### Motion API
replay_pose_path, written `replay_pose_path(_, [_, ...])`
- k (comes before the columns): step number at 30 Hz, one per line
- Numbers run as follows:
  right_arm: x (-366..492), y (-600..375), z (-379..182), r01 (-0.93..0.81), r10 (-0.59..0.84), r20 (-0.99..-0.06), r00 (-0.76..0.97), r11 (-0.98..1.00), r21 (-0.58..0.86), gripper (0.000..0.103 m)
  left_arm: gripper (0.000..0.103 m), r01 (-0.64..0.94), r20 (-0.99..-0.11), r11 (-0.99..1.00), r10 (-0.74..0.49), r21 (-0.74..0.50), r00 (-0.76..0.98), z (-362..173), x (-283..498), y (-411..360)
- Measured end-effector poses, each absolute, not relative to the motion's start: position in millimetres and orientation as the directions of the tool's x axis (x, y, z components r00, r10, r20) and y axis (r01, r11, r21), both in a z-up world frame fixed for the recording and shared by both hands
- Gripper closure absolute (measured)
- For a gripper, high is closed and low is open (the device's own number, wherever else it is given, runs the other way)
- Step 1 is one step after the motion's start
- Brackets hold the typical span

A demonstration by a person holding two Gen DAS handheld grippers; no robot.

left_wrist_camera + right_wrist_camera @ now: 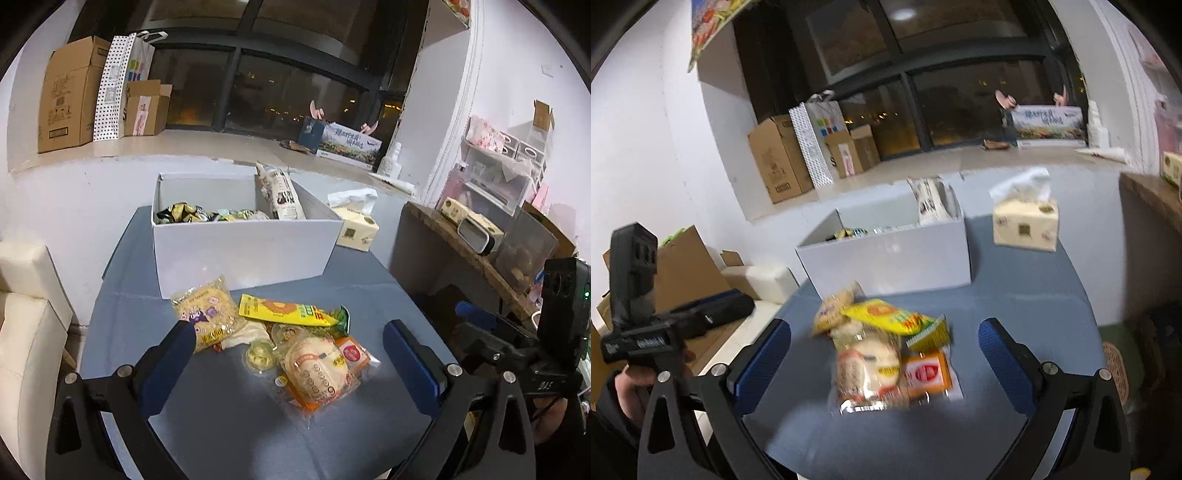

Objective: Organize snacks
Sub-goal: 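Move both tools back toward the remaining snacks on the table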

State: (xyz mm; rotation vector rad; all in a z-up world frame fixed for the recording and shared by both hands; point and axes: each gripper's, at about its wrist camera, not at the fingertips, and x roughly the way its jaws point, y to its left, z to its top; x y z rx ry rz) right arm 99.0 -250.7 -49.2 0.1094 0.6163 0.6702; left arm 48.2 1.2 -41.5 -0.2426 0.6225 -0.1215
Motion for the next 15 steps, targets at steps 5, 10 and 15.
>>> replay_pose_path(5, [105,-254,-62,-0.522,0.569,-0.557,0.606,0.812,0.262,0.0,0.0,0.044,-0.57,0.966,-0.187,-0.255,0.8,-47,44,-5])
replay_pose_path(10, [126,-246,-87,-0.489,0.542,-0.646,0.538,0.825,0.284,0.0,0.0,0.046,-0.578,0.966,-0.189,-0.253,0.794,-53,36,-5])
replay_pose_path(15, [155,-226,-103,-0.506,0.522,-0.696,0.494,0.823,0.258,0.0,0.0,0.04,-0.593,0.968,-0.184,-0.248,0.784,-60,33,-3])
